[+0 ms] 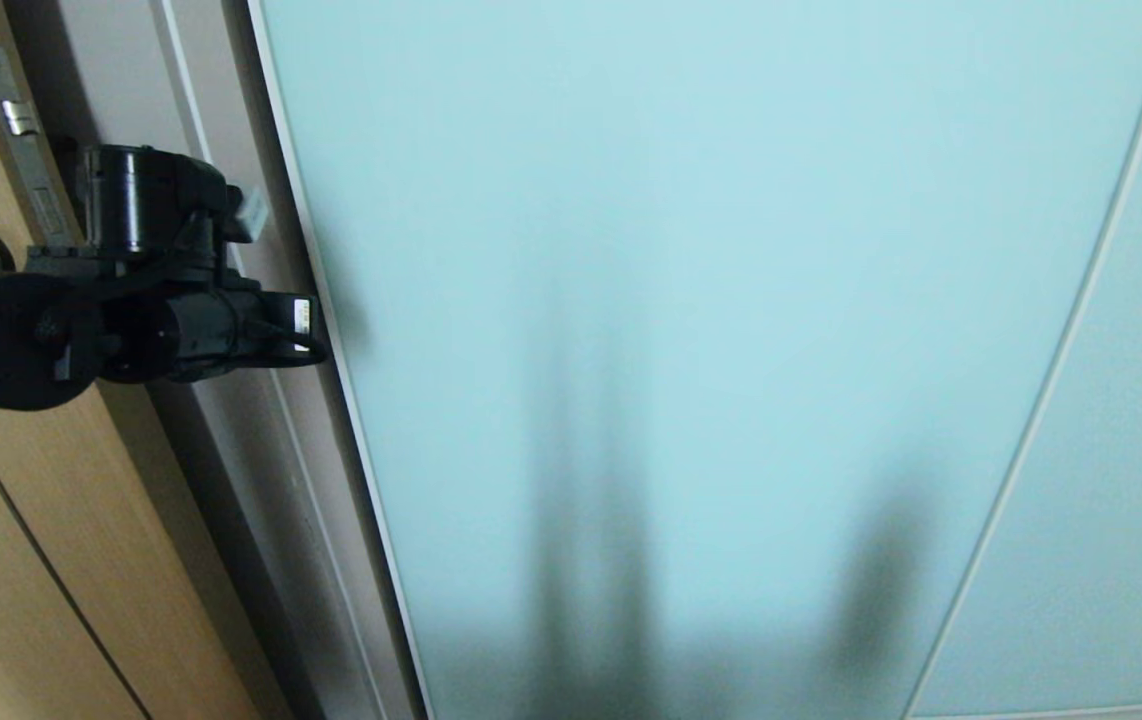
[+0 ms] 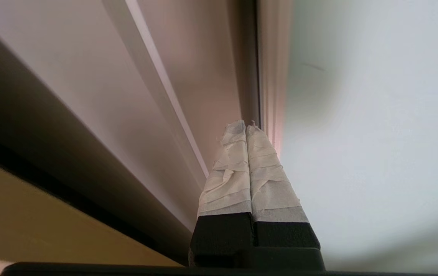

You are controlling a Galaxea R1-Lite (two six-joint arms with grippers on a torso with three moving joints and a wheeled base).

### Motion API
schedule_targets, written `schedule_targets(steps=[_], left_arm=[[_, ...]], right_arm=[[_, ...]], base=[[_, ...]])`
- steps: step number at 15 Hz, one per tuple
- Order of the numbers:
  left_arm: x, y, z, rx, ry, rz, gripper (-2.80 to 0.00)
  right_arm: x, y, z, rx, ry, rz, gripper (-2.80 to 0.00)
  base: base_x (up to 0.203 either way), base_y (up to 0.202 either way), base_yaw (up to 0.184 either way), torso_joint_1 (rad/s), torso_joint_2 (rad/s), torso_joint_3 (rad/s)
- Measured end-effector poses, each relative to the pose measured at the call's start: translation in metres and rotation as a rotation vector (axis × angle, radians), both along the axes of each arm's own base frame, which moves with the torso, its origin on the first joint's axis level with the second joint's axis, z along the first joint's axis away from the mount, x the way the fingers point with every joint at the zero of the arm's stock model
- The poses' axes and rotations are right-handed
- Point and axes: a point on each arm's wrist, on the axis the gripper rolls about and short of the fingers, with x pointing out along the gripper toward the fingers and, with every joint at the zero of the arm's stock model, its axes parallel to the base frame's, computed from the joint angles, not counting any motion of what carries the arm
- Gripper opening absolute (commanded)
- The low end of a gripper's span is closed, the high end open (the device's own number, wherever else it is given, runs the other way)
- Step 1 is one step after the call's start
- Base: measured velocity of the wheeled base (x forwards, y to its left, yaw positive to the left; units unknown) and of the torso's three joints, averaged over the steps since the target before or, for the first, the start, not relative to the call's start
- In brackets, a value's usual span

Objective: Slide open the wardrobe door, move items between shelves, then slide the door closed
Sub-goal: Open the door

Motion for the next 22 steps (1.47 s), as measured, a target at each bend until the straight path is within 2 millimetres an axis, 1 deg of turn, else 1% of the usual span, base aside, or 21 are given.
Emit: schedule_targets(steps=[4,8,10,14,18,22], left_arm=[[0.016,0.009,-0.003,-0.001,-0.013,0.029,-2.8],[0.027,0.009,-0.012,-0.005,0.002,0.023,-2.8],[0.035,0.008,-0.014,-0.006,-0.028,0.026,-2.8],[0.049,0.007,-0.019,-0.005,-0.028,0.029,-2.8],[0.058,0.005,-0.026,-0.017,-0.024,0.025,-2.8],[0.061,-0.001,-0.028,-0.03,-0.031,0.015,-2.8]], right_arm=[[0.0,0.0,0.0,0.0,0.0,0.0,-2.8],[0.0,0.0,0.0,0.0,0.0,0.0,-2.8],[0.0,0.0,0.0,0.0,0.0,0.0,-2.8],[0.0,0.0,0.0,0.0,0.0,0.0,-2.8],[0.0,0.0,0.0,0.0,0.0,0.0,-2.8],[0.0,0.0,0.0,-0.001,0.0,0.0,-2.8]], base=[[0.0,0.0,0.0,0.0,0.0,0.0],[0.0,0.0,0.0,0.0,0.0,0.0],[0.0,0.0,0.0,0.0,0.0,0.0],[0.0,0.0,0.0,0.0,0.0,0.0],[0.0,0.0,0.0,0.0,0.0,0.0],[0.0,0.0,0.0,0.0,0.0,0.0]])
